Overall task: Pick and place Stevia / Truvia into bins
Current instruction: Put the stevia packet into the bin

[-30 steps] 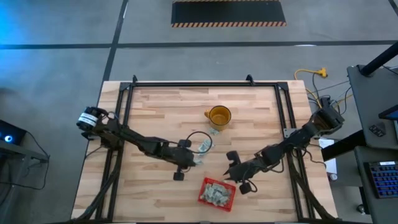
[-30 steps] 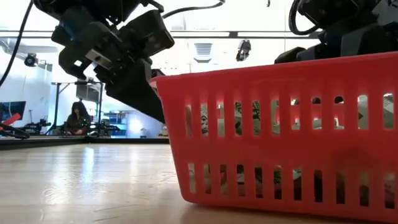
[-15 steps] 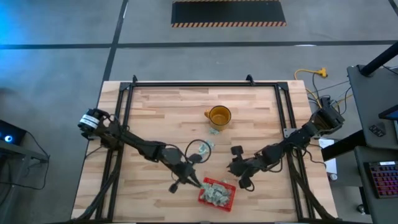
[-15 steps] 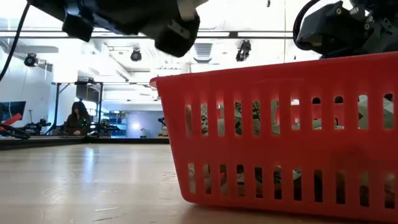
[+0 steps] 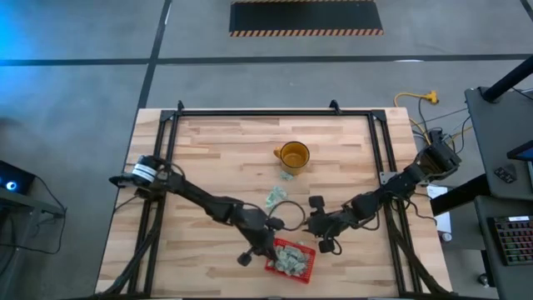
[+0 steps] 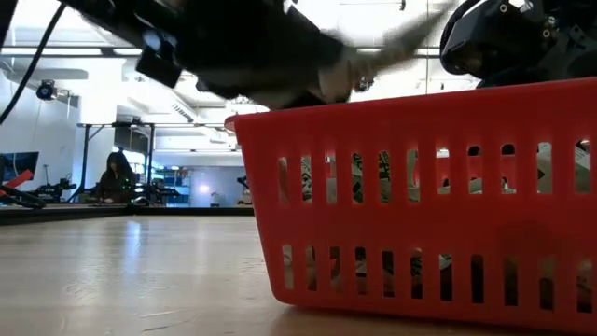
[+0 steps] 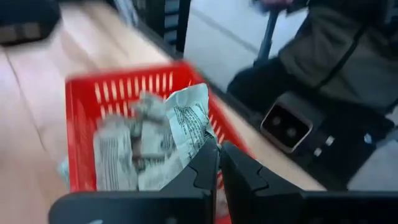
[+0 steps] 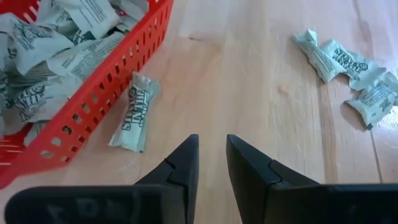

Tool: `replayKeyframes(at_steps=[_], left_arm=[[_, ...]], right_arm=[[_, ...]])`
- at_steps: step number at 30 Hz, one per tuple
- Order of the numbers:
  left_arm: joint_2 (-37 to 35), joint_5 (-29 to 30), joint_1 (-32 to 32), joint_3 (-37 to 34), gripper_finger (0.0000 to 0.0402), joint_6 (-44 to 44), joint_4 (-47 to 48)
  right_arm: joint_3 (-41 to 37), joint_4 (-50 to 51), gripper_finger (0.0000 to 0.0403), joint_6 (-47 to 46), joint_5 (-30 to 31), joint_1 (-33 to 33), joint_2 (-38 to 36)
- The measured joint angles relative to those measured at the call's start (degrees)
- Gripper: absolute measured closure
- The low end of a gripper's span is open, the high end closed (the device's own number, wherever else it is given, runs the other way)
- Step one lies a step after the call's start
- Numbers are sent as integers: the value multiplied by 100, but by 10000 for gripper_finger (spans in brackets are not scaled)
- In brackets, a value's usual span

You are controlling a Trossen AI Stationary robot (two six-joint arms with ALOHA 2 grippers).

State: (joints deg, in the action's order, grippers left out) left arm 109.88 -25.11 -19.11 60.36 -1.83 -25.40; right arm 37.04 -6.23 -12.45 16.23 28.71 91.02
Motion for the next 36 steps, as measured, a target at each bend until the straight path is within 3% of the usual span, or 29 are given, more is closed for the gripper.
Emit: replayKeyframes(at_steps=[5,10,17,22,27,36], left_arm=[[129,16,22,482,401,199,1134],[110,133,28,528,396,253,1205],[99,332,28,528,318,262,1220],[-49,337,36,527,257,307,1452],[-504,383,37,506,230,407,1961],[-1297,1852,-57,61,228,634,2719]], right_arm=[[-1,-14,331,-2,-22,0,0],[-1,-14,325,-28,-50,0,0],[-34,-14,317,-67,-571,2,5],[-42,-138,310,-67,-586,0,7],[-44,-389,311,-45,-597,2,7],[-20,-818,314,137,-599,2,289]])
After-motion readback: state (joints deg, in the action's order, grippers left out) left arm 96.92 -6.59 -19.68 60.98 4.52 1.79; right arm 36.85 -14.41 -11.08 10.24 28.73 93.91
